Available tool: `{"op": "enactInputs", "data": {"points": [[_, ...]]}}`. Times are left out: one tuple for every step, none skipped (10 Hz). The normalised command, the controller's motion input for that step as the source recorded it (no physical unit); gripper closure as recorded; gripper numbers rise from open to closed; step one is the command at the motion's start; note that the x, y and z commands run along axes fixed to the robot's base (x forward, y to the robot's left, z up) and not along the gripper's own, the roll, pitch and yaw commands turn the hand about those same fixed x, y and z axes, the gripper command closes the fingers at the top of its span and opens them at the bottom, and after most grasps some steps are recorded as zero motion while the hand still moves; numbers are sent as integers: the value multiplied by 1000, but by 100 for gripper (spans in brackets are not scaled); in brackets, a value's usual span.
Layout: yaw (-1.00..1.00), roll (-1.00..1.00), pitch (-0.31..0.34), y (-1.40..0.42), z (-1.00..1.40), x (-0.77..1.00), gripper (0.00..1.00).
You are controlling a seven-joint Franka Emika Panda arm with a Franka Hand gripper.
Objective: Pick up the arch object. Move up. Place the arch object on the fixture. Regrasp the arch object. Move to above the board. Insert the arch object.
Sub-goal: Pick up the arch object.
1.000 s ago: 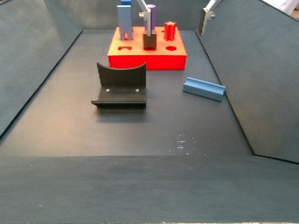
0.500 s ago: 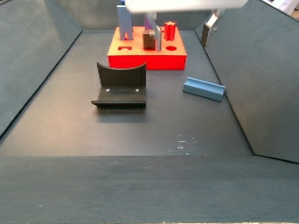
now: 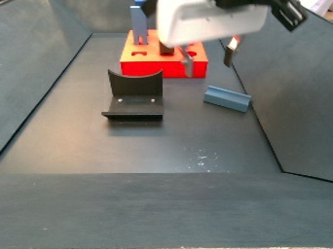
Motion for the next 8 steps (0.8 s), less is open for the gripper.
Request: {"op": "enactInputs", "data": {"points": [[89, 64, -113, -29, -257, -231, 0], [111, 111, -153, -63, -403, -143, 0], [160, 137, -196, -180, -674, -120, 0], [171, 124, -210, -209, -789, -143, 0], [166, 124, -210, -146, -797, -206, 0], [183, 123, -229, -49, -686, -246, 0], [234, 103, -260, 0, -520, -220, 0], [306, 80, -229, 89, -289, -71, 0]]}}
